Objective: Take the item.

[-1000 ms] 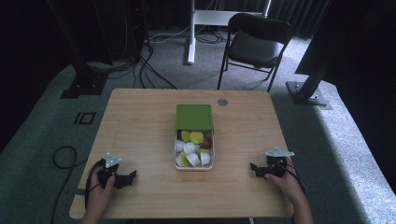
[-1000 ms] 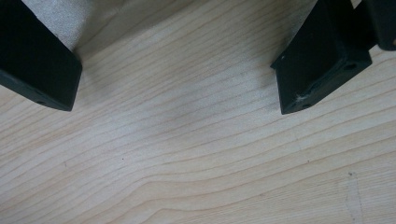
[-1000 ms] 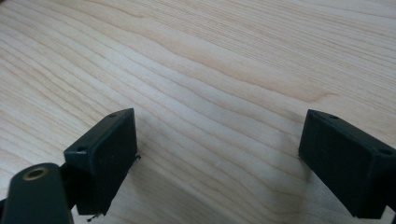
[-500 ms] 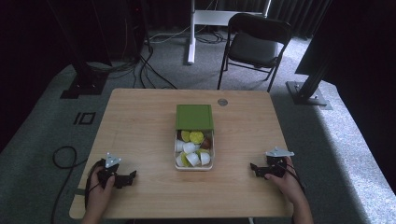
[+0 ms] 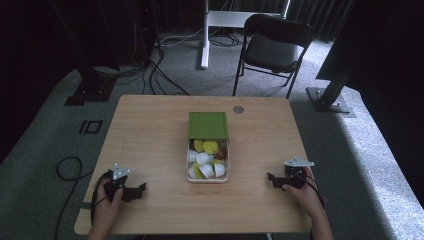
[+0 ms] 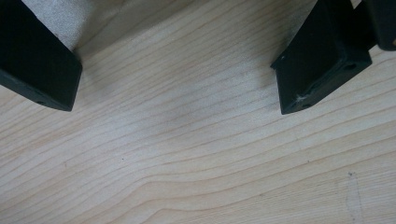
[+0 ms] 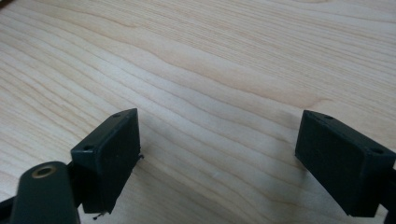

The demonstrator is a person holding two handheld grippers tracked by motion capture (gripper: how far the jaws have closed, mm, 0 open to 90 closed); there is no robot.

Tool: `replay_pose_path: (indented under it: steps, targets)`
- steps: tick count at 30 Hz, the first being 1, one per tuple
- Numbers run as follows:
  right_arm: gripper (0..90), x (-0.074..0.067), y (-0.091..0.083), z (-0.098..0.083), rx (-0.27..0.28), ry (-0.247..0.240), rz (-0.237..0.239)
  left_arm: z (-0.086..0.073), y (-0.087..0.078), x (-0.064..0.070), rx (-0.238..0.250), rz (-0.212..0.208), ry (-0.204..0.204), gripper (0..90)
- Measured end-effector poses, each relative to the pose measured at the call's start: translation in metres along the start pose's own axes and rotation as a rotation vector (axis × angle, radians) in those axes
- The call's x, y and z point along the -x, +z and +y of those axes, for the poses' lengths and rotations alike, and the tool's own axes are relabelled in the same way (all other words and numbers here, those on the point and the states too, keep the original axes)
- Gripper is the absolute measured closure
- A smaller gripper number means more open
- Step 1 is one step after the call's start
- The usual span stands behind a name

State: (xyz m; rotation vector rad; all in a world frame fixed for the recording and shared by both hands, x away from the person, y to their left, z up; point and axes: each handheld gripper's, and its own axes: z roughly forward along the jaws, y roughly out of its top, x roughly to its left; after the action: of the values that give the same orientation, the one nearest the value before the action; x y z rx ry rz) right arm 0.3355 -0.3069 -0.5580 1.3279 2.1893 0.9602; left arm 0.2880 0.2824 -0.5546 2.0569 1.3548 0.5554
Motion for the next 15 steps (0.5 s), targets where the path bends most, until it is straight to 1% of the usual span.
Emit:
replay_pose_path:
  steps: [5, 7, 9, 13, 15]
  targets:
    - [13.7, -0.003, -0.003, 0.007, 0.022, -0.002, 0.006, 0.000, 0.000, 0.000, 0.000, 0.000, 0.000, 1.4]
    - [13.7, -0.004, -0.005, 0.011, 0.035, -0.004, 0.001, 0.000, 0.000, 0.000, 0.000, 0.000, 0.000, 1.3]
    - [13.7, -0.006, -0.008, 0.016, 0.044, 0.001, 0.013, 0.000, 0.000, 0.000, 0.000, 0.000, 0.000, 1.4]
    - [13.7, -0.010, -0.012, 0.025, 0.066, -0.015, 0.015, 0.000, 0.000, 0.000, 0.001, 0.000, -0.001, 1.4]
    - [13.7, -0.013, -0.014, 0.031, 0.077, -0.017, 0.026, 0.000, 0.000, 0.000, 0.001, 0.000, -0.001, 1.4]
